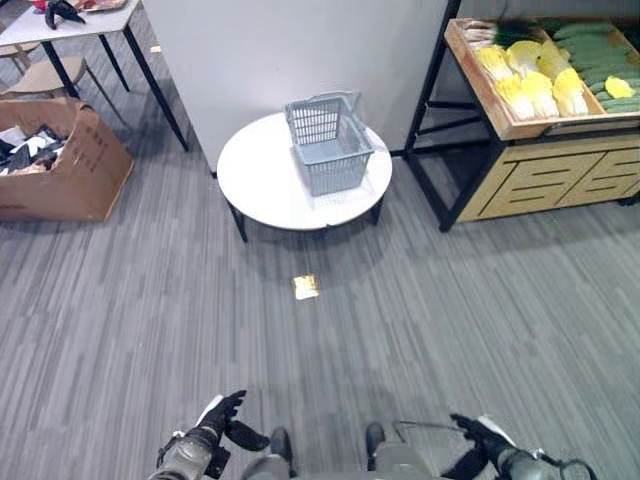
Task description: Get the vegetables into the basket
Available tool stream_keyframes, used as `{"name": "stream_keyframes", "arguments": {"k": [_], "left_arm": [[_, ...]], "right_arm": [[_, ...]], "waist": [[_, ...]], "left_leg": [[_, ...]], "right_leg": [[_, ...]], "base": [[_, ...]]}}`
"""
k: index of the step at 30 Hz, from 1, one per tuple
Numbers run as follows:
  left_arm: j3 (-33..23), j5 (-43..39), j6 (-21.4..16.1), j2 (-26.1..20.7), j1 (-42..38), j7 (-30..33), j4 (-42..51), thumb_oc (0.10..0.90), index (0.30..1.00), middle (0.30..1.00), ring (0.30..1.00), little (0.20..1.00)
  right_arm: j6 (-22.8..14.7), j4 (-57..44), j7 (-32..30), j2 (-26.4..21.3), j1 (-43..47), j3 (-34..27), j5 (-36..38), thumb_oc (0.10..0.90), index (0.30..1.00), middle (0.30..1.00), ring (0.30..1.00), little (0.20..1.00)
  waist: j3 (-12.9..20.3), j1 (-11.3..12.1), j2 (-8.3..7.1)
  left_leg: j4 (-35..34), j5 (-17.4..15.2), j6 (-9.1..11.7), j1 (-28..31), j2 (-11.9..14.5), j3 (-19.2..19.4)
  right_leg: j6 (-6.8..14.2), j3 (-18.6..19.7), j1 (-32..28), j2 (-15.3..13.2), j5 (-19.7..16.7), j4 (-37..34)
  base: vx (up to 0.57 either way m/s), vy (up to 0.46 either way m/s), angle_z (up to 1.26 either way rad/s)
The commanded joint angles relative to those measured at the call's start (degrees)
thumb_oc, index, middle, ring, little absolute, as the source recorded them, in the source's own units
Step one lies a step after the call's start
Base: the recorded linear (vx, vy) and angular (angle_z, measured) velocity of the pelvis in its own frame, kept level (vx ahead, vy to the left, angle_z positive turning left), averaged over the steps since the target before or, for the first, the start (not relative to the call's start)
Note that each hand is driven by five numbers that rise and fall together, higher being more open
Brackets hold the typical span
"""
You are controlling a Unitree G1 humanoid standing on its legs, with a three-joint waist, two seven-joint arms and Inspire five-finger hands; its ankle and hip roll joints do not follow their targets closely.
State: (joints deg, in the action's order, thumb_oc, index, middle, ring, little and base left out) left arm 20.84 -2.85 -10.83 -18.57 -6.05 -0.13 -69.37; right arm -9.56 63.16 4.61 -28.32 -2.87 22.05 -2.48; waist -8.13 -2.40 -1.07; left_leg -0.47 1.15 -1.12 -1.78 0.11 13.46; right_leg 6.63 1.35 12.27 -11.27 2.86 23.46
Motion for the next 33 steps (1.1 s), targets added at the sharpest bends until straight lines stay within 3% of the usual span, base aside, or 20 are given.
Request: {"name": "stream_keyframes", "arguments": {"k": [1, 3, 5, 6, 8, 9, 13, 16, 21, 23, 24, 26, 28, 29, 31, 33], "left_arm": [[-1.48, -1.68, -1.48, -4.06, -1.04, 1.05, 2.65, 0.900, 1.000, 1.000, 1.000, 1.000], [-1.68, -3.22, -1.74, -3.64, -1.63, 0.88, 3.19, 0.900, 1.000, 1.000, 1.000, 1.000], [-1.86, -3.36, -2.02, -3.49, -1.56, 0.83, 3.19, 0.900, 1.000, 1.000, 1.000, 1.000], [-1.86, -3.36, -2.03, -3.48, -1.54, 0.83, 3.18, 0.900, 1.000, 1.000, 1.000, 1.000], [-2.70, -2.67, -2.05, -2.51, -1.43, 0.79, 1.24, 0.900, 1.000, 1.000, 1.000, 1.000], [-2.84, -2.29, -2.06, -2.32, -1.32, 0.69, 0.68, 0.900, 1.000, 1.000, 1.000, 1.000], [-3.27, -1.14, -1.97, -1.50, 0.04, 0.10, -0.48, 0.900, 1.000, 1.000, 1.000, 1.000], [-3.28, -1.15, -1.97, -0.65, 0.25, 0.34, -0.93, 0.900, 1.000, 1.000, 1.000, 1.000], [-3.80, -3.03, -1.40, 1.29, 0.43, 0.92, -1.42, 0.900, 1.000, 1.000, 1.000, 1.000], [-3.19, -3.31, -1.39, 1.81, 0.09, 0.96, -0.90, 0.900, 1.000, 1.000, 1.000, 1.000], [-2.47, -3.79, -1.35, 2.34, -0.61, 1.18, -0.63, 0.900, 1.000, 1.000, 1.000, 1.000], [-2.47, -3.79, -1.35, 2.35, -0.63, 1.18, -0.64, 0.900, 1.000, 1.000, 1.000, 1.000], [-1.58, -4.97, -1.33, 2.65, -1.78, 1.55, 0.49, 0.900, 1.000, 1.000, 1.000, 1.000], [-0.75, -5.26, -1.36, 2.65, -2.52, 1.53, 1.04, 0.900, 1.000, 1.000, 1.000, 1.000], [-0.29, -5.32, -1.51, 2.75, -2.83, 1.48, 1.00, 0.900, 1.000, 1.000, 1.000, 1.000], [0.38, -5.18, -1.63, 2.77, -3.21, 1.60, 1.07, 0.900, 1.000, 1.000, 1.000, 1.000]], "right_arm": [[-1.87, -3.52, -1.69, -1.66, 5.24, -0.22, 0.23, 0.900, 1.000, 1.000, 1.000, 1.000], [-1.97, -3.76, -1.38, -1.82, 5.72, 0.39, 0.22, 0.900, 1.000, 1.000, 1.000, 1.000], [-2.10, -3.75, -1.54, -1.69, 6.03, 0.52, 0.53, 0.900, 1.000, 1.000, 1.000, 1.000], [-2.09, -3.76, -1.54, -1.69, 6.02, 0.53, 0.53, 0.900, 1.000, 1.000, 1.000, 1.000], [-2.12, -2.99, -2.02, -1.01, 6.62, 0.14, 1.10, 0.900, 1.000, 1.000, 1.000, 1.000], [-2.05, -2.83, -1.91, -0.79, 6.50, 0.17, 1.13, 0.900, 1.000, 1.000, 1.000, 1.000], [-1.75, -3.03, -1.16, -0.46, 5.01, 0.09, 0.52, 0.900, 1.000, 1.000, 1.000, 1.000], [-1.77, -2.88, -1.05, -0.82, 5.11, 0.25, 0.67, 0.900, 1.000, 1.000, 1.000, 1.000], [-1.67, -2.45, -0.73, -1.59, 5.72, 0.82, 1.59, 0.900, 1.000, 1.000, 1.000, 1.000], [-1.70, -3.23, -0.62, -2.27, 5.45, 0.56, 2.28, 0.900, 1.000, 1.000, 1.000, 1.000], [-1.70, -2.23, -0.79, -2.52, 5.26, 0.02, 3.16, 0.900, 1.000, 1.000, 1.000, 1.000], [-1.71, -2.22, -0.79, -2.52, 5.26, 0.01, 3.16, 0.900, 1.000, 1.000, 1.000, 1.000], [-1.48, -0.12, -1.18, -2.83, 4.88, -1.28, 4.51, 0.900, 1.000, 1.000, 1.000, 1.000], [-1.05, 1.48, -1.48, -2.80, 4.29, -1.88, 4.98, 0.900, 1.000, 1.000, 1.000, 1.000], [-0.96, 2.77, -1.69, -2.68, 4.17, -2.23, 5.25, 0.900, 1.000, 1.000, 1.000, 1.000], [-0.78, 4.66, -2.10, -2.68, 4.00, -2.98, 5.67, 0.900, 1.000, 1.000, 1.000, 1.000]], "waist": [[-4.08, 0.40, 0.74], [-5.71, -0.81, 1.60], [-6.06, -1.32, 1.29], [-6.18, -1.39, 1.37], [-6.14, -2.74, 0.32], [-6.18, -3.27, 0.15], [-5.72, -4.18, -0.04], [-5.30, -4.14, 0.23], [-4.56, -4.35, 2.38], [-4.57, -4.49, 2.72], [-5.15, -4.19, 2.29], [-5.14, -4.27, 2.32], [-6.58, -4.22, 0.88], [-7.22, -4.44, 0.57], [-7.55, -4.40, 0.68], [-7.65, -4.32, 1.02]], "left_leg": [[2.41, 2.32, 0.58, -3.04, 1.24, 0.12], [2.13, -0.08, 0.20, 0.98, -0.22, 0.84], [1.27, -1.02, 0.67, 2.91, -0.92, 0.79], [1.22, -1.07, 0.70, 3.12, -0.84, 0.70], [-0.51, -2.75, 2.25, 6.55, -1.41, -0.03], [-0.70, -3.30, 2.49, 7.51, -1.48, -0.42], [-0.13, -5.55, 3.43, 11.11, -1.52, -2.72], [0.82, -6.59, 3.79, 11.87, -1.41, -3.40], [5.39, -3.92, 6.02, 11.35, 1.30, -5.56], [10.63, -0.83, 7.85, 9.66, 1.98, -6.44], [18.13, 3.71, 9.53, 5.70, 2.31, -7.28], [18.29, 3.65, 9.56, 5.58, 2.35, -7.39], [29.40, 7.78, 11.23, 0.18, 2.88, -6.44], [29.50, 8.96, 10.83, -2.40, 5.13, -3.42], [28.48, 8.36, 10.52, -3.86, 5.79, -2.54], [23.28, 6.88, 9.47, -6.97, 6.29, -2.15]], "right_leg": [[2.41, -1.23, -6.43, -3.86, -16.84, 6.25], [1.37, -5.48, 0.05, -1.86, -11.30, 3.73], [1.96, -7.12, 1.62, -1.50, -10.32, -3.15], [1.96, -7.26, 1.29, -1.43, -10.32, -3.33], [4.59, -6.00, 3.59, -1.37, -15.11, -17.99], [4.89, -4.49, 4.21, -1.12, -16.21, -20.71], [5.02, -1.54, 4.74, 0.00, -17.32, -23.02], [4.62, -2.31, 3.93, 0.39, -18.11, -22.44], [1.86, -3.80, 3.54, 3.12, -13.54, -16.92], [0.43, -4.49, 2.66, 4.03, -11.41, -15.57], [-1.04, -4.69, 0.84, 4.26, -9.94, -15.62], [-1.06, -4.80, 0.85, 4.26, -9.91, -15.60], [-3.09, -5.18, -1.42, 3.66, -8.12, -15.47], [-3.79, -5.41, -3.25, 3.69, -6.90, -15.80], [-3.93, -5.56, -4.04, 3.80, -6.37, -16.03], [-3.54, -5.31, -5.23, 3.89, -5.22, -16.27]], "base": [[0.27, 0.310, -0.18], [0.35, 0.233, -0.28], [0.21, 0.008, -0.02], [0.24, -0.084, 0.26], [0.39, -0.160, 0.25], [0.28, -0.115, 0.16], [0.25, -0.129, 0.30], [0.23, -0.181, 0.40], [0.17, -0.204, 0.01], [0.18, -0.267, 0.16], [0.14, -0.230, 0.22], [0.07, -0.113, 0.12], [0.17, -0.246, -0.03], [0.17, -0.206, 0.24], [0.13, -0.065, 0.27], [0.22, 0.026, 0.12]]}}
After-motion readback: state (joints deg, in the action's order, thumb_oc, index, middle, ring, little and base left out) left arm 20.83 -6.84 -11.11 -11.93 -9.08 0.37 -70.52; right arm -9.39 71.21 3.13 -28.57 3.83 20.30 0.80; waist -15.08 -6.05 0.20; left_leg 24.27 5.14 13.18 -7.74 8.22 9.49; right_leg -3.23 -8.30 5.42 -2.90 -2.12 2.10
